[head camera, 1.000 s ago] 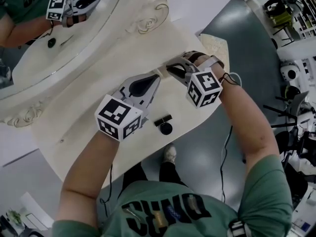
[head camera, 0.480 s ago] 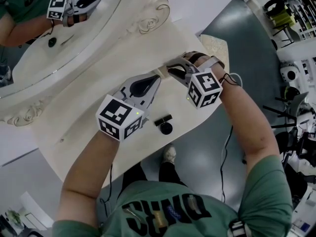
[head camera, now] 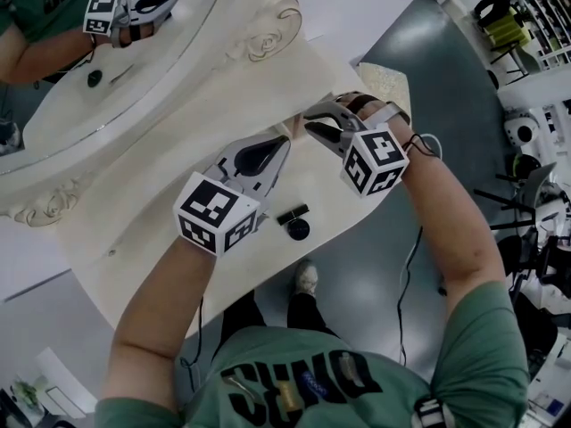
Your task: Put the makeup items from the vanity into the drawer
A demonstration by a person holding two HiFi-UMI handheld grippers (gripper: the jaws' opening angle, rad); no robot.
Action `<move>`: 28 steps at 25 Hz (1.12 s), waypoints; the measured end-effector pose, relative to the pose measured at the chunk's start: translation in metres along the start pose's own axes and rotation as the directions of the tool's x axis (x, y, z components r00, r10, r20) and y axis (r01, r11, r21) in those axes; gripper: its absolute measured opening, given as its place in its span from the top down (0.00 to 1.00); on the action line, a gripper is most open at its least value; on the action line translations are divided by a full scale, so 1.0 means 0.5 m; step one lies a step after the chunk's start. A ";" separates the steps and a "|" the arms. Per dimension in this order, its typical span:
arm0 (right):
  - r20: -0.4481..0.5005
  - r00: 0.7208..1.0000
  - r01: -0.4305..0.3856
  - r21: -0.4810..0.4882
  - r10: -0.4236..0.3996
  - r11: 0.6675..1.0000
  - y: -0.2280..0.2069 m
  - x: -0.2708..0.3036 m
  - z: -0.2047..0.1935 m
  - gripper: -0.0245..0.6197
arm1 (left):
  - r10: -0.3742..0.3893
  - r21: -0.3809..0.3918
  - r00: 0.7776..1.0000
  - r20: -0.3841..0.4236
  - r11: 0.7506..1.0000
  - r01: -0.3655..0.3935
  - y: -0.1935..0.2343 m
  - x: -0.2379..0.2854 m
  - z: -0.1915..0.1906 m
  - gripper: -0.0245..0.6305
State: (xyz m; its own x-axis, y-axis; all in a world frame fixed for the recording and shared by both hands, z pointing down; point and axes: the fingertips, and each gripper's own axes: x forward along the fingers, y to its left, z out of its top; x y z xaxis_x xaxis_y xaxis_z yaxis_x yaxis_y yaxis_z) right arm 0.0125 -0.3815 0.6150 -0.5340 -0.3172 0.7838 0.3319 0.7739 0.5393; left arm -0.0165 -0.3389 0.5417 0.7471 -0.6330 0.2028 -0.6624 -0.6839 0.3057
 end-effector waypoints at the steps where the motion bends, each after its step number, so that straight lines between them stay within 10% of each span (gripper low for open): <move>1: 0.003 1.000 0.006 0.011 -0.006 1.000 0.001 -0.005 0.000 0.85 | 0.000 0.004 1.000 0.000 1.000 0.000 -0.002 0.000 -0.002 0.97; 7: 0.085 0.993 0.068 0.207 -0.087 0.976 0.007 -0.060 0.014 0.85 | -0.006 0.008 1.000 0.011 1.000 0.006 -0.016 -0.004 -0.013 0.97; 12: 0.188 0.964 0.085 0.460 -0.191 0.884 0.008 -0.200 0.073 0.86 | -0.025 0.016 0.999 0.020 1.000 0.025 -0.085 -0.043 0.041 0.97; 22: 0.228 0.799 0.051 0.897 -0.556 0.440 0.023 -0.595 0.118 0.88 | -0.102 0.077 0.993 0.052 0.992 0.098 -0.313 -0.128 0.200 0.97; 28: 0.149 0.736 0.069 0.954 -0.660 0.292 0.106 -0.775 0.151 0.90 | -0.170 0.130 0.982 0.088 0.979 0.158 -0.475 -0.200 0.274 0.97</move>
State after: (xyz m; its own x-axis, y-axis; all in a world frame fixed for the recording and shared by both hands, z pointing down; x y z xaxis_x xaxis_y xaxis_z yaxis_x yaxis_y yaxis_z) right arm 0.1782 -0.1762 0.3167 -0.7279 -0.6630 0.1748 -0.6818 0.7269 -0.0821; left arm 0.0588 -0.1630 0.3212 0.8412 -0.5367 0.0655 -0.5374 -0.8166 0.2104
